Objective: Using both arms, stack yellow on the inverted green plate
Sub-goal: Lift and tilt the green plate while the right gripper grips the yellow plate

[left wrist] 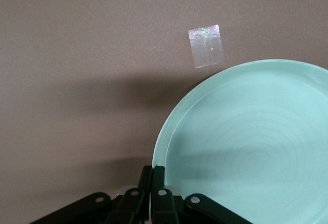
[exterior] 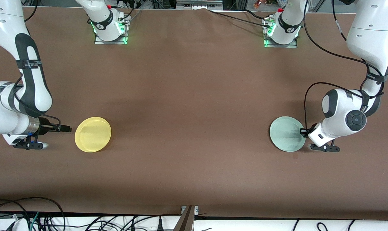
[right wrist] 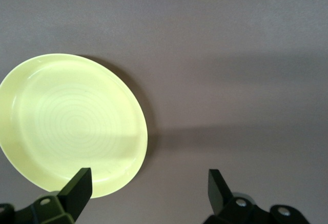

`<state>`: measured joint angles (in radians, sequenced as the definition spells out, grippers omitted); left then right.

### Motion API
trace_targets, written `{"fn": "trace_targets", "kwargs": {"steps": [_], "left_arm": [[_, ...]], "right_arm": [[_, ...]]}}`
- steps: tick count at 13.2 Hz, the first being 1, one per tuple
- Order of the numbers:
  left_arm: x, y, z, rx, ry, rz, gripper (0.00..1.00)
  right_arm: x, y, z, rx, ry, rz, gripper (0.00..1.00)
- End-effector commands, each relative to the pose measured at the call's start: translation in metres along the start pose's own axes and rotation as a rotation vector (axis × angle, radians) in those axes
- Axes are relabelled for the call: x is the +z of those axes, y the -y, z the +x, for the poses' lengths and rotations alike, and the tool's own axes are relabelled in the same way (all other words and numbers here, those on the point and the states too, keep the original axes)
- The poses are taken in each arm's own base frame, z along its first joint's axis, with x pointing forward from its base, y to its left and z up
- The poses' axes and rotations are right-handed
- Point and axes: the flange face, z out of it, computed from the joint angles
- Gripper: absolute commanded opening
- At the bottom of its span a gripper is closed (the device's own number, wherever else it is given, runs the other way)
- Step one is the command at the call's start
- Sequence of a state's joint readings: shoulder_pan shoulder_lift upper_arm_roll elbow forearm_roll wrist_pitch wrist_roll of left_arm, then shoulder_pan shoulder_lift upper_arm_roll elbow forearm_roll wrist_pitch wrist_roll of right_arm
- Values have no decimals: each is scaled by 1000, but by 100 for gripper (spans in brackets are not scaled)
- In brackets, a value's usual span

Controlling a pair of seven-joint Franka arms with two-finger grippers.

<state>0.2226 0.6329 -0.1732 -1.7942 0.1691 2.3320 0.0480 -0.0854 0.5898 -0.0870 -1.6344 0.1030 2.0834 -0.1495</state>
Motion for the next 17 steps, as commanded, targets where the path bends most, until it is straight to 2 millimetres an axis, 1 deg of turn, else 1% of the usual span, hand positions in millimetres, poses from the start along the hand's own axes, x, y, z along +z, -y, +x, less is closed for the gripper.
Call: {"fn": "trace_targets", "kwargs": {"steps": [1, 2, 4, 7, 8, 10, 11, 12, 13, 14, 15, 17], "left_arm": [[-22, -3, 4, 54, -12, 27, 0], [-33, -3, 5, 60, -14, 32, 0], [-61, -12, 8, 73, -25, 35, 0], [-105, -34, 18, 103, -27, 33, 0], [-121, -42, 23, 111, -19, 30, 0], [-152, -71, 31, 136, 3, 35, 0], [-164, -85, 33, 136, 11, 48, 0], [-176, -103, 34, 139, 13, 88, 0], [-189, -127, 35, 148, 9, 155, 0], [-202, -154, 34, 157, 8, 220, 0], [-215, -187, 31, 169, 7, 270, 0], [-235, -244, 19, 171, -4, 329, 0]], "right_arm": [[9, 0, -5, 48, -13, 52, 100], [13, -1, -4, 57, -21, 63, 100], [28, -6, 0, 70, -31, 64, 100], [46, -7, 4, 72, -49, 57, 100], [50, -7, 6, 83, -54, 69, 100], [57, -6, 6, 97, -49, 95, 100], [59, -6, 6, 99, -50, 98, 100], [64, -6, 6, 101, -47, 106, 100], [67, -7, 6, 100, -45, 110, 100], [68, -8, 6, 87, -46, 117, 100], [72, -12, 5, 87, -45, 134, 100], [80, -20, 4, 70, -48, 177, 100]]}}
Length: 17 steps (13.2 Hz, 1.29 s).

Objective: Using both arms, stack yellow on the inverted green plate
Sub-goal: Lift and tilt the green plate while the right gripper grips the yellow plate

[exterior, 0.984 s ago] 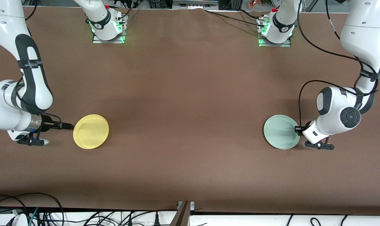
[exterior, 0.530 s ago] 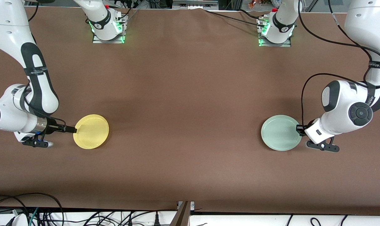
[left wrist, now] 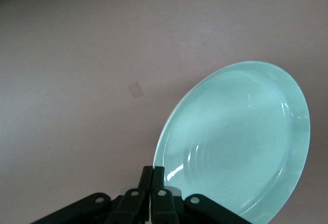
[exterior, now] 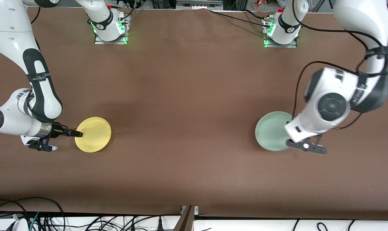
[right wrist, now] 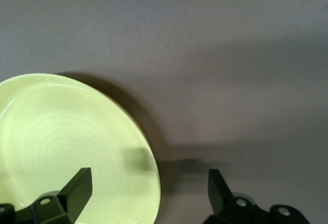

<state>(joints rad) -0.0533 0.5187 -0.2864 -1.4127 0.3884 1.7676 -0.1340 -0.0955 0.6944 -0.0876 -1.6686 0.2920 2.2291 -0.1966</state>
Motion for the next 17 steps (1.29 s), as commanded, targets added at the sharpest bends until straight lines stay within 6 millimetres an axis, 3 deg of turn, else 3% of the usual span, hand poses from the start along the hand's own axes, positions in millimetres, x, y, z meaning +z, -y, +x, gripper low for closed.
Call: {"fn": "trace_targets", "kwargs": {"steps": [1, 5, 7, 8, 9, 11, 13, 14, 17], "left_arm": [[-48, -67, -3, -14, -19, 119, 0], [-81, -204, -37, 20, -114, 529, 0], [-69, -267, -57, 14, -125, 580, 0], [-63, -294, -65, 8, -157, 624, 0], [-60, -326, -76, 32, -206, 694, 0], [-28, -383, -93, 97, -225, 842, 0], [13, -431, -106, 103, -267, 949, 0], [48, -458, -116, 81, -315, 1016, 0], [61, -481, -125, 90, -354, 1061, 0]], "right_arm": [[6, -13, -1, -30, -14, 57, 100], [9, -14, -1, -50, -9, 58, 100], [9, -16, -1, -48, -11, 61, 99], [9, -16, -1, -49, -9, 61, 90], [9, -16, -1, -50, -8, 62, 74], [9, -16, -2, -51, -3, 63, 48], [9, -16, -1, -51, -3, 64, 38], [8, -14, -1, -53, -3, 65, 28], [7, -13, 0, -56, -4, 66, 4]]}}
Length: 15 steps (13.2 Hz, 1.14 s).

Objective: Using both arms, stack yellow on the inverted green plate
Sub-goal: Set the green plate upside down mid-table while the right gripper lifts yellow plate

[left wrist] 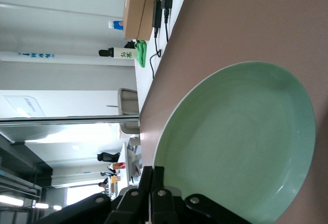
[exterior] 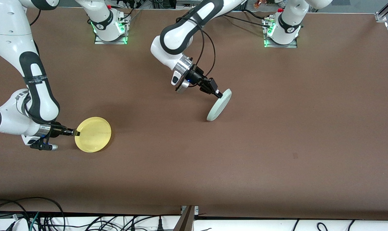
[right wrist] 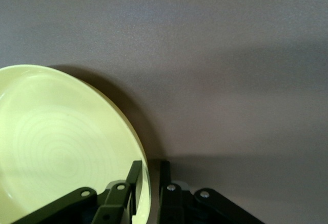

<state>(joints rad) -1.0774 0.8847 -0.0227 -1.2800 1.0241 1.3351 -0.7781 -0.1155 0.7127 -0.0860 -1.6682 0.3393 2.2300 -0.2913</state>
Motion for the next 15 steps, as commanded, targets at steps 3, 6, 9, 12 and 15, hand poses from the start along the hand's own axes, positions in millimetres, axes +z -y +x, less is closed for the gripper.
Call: {"fn": "trace_targets", "kwargs": {"steps": [3, 6, 9, 12, 15], "left_arm": [[-11, -8, 13, -53, -52, 68, 0], [-13, -27, 14, -55, -65, 76, 0], [-16, -36, 10, -70, -72, 79, 0], [-19, -44, 6, -98, -81, 80, 0], [-42, -50, 2, -142, -136, 43, 100]], "right_arm": [[-3, 1, 2, -15, -11, 28, 0], [-6, 3, 3, -19, -14, 29, 0], [-19, 12, 8, -29, -18, 39, 0], [-48, 20, 19, -46, 6, 72, 0], [-79, 28, 25, -70, 37, 95, 0]]}}
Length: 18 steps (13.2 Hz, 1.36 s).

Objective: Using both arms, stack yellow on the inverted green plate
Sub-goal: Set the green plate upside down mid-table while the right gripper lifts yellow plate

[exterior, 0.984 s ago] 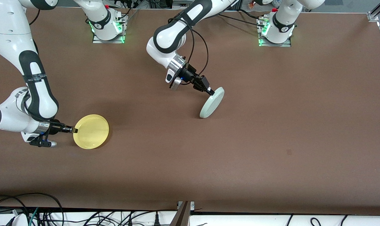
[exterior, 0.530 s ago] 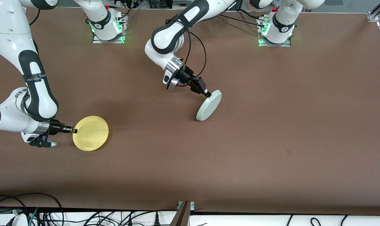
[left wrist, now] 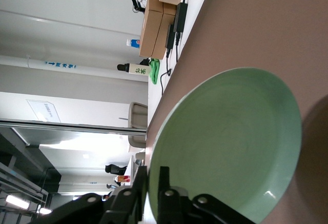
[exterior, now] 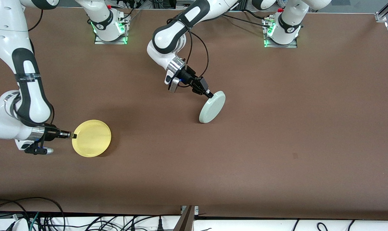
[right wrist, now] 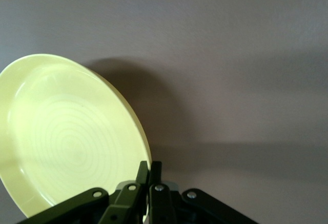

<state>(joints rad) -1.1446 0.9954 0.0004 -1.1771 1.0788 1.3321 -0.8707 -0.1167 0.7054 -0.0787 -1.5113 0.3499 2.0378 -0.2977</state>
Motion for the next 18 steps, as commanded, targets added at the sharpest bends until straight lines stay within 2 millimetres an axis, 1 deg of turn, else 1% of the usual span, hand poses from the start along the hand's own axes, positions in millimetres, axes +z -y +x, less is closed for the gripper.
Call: {"fn": "trace_targets", "kwargs": {"steps": [1, 3, 4, 5, 6, 8, 10, 12, 13, 14, 15, 17, 18], "left_arm": [[-29, -9, 2, -90, -66, -28, 100], [-50, -14, -8, -131, -96, -40, 100], [-56, -19, -13, -147, -104, -43, 100], [-65, -22, -18, -167, -113, -51, 100], [-71, -24, -21, -194, -118, -63, 100], [-85, -30, -26, -264, -116, -138, 100], [-95, -39, -26, -376, -108, -234, 100], [-101, -51, -23, -430, -139, -336, 100], [-105, -54, -20, -440, -157, -388, 100], [-105, -55, -14, -445, -168, -425, 100], [-97, -48, -2, -465, -158, -455, 100], [-81, -31, 18, -510, -58, -550, 100], [-65, -16, 37, -556, 23, -624, 100]], "right_arm": [[-33, 2, 3, -19, 16, 50, 0], [-47, 0, 1, -21, 42, 65, 0], [-58, 4, 2, -32, 56, 72, 0], [-70, 8, 3, -43, 65, 76, 0], [-82, 13, 5, -54, 70, 80, 0], [-98, 20, 4, -70, 91, 89, 0], [-109, 23, 2, -78, 101, 93, 0], [-115, 28, 0, -86, 107, 97, 0], [-129, 35, -2, -97, 93, 98, 0], [-139, 40, -4, -104, 82, 91, 0], [-142, 46, -6, -110, 95, 93, 0], [-141, 51, -8, -118, 112, 100, 0], [-140, 59, -8, -128, 115, 103, 0]]}}
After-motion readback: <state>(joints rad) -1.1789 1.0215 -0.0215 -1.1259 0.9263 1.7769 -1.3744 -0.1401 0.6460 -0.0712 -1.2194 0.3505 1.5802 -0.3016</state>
